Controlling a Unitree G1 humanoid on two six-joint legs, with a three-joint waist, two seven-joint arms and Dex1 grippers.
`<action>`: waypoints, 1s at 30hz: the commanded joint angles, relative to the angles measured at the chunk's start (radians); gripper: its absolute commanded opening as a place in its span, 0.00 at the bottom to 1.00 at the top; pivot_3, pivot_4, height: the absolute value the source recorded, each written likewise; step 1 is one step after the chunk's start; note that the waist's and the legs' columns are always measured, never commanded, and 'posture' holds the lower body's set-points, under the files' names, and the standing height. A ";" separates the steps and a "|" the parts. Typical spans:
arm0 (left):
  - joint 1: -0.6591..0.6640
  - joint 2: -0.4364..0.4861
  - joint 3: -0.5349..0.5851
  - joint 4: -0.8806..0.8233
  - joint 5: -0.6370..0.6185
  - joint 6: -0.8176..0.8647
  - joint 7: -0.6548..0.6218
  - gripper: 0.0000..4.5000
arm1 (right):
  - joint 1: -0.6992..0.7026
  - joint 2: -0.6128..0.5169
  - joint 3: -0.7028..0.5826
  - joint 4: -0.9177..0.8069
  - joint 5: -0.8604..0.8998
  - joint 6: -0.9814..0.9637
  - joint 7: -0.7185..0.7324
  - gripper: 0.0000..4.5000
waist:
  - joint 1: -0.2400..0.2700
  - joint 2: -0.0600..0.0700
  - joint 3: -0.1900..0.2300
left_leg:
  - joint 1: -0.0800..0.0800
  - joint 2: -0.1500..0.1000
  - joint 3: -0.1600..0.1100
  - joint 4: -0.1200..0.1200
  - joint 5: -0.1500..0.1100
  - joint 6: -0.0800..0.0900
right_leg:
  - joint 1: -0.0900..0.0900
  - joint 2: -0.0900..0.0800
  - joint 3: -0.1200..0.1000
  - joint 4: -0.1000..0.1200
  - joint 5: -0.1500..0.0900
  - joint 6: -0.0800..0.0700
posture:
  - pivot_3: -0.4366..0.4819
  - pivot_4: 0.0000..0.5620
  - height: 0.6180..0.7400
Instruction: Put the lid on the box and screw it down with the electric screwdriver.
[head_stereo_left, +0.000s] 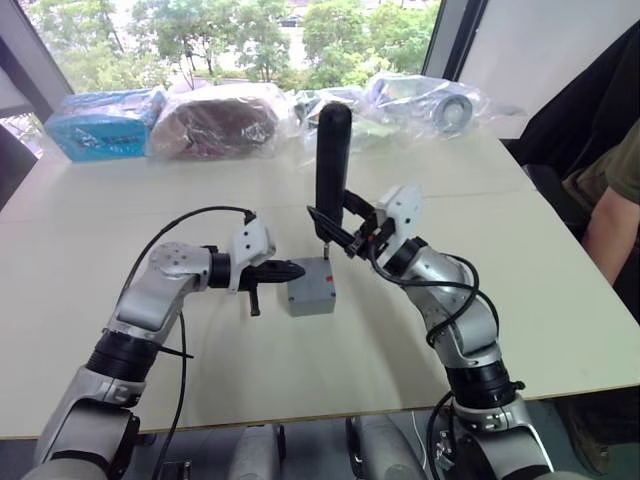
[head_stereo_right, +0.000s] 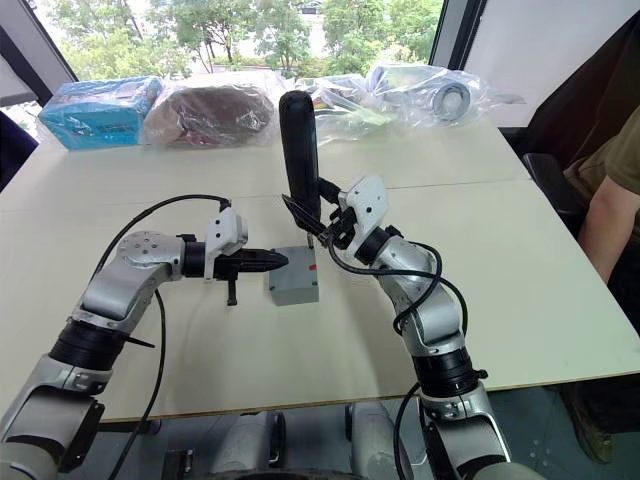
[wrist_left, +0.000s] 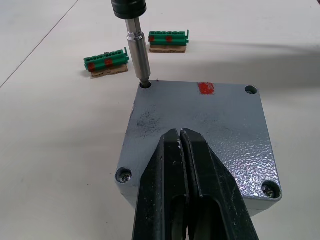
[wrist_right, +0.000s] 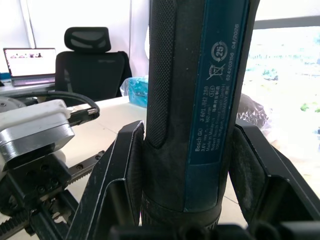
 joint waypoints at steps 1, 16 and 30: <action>0.015 0.004 -0.017 -0.006 0.018 0.006 -0.001 0.00 | 0.044 -0.023 0.038 0.056 -0.039 0.051 -0.003 0.41 | 0.000 0.000 -0.001 | 0.000 0.000 0.000 0.000 0.000 0.000 | 0.000 0.000 0.000 0.000 -0.001 -0.001 | 0.48 0.27 1.00; 0.028 0.007 -0.025 -0.008 0.034 -0.006 0.000 0.00 | 0.051 -0.057 0.066 0.081 -0.052 0.235 -0.046 0.41 | 0.001 -0.006 -0.023 | 0.018 0.000 0.000 -0.004 0.000 0.000 | 0.019 -0.001 0.000 -0.006 -0.007 -0.003 | 0.48 0.27 1.00; 0.033 0.006 -0.019 -0.014 0.032 0.002 -0.002 0.00 | 0.017 0.007 -0.003 0.014 0.013 0.183 -0.085 0.41 | 0.000 -0.006 -0.026 | 0.017 0.000 0.000 -0.005 0.000 0.000 | 0.018 -0.001 0.000 -0.008 -0.007 -0.003 | 0.48 0.27 1.00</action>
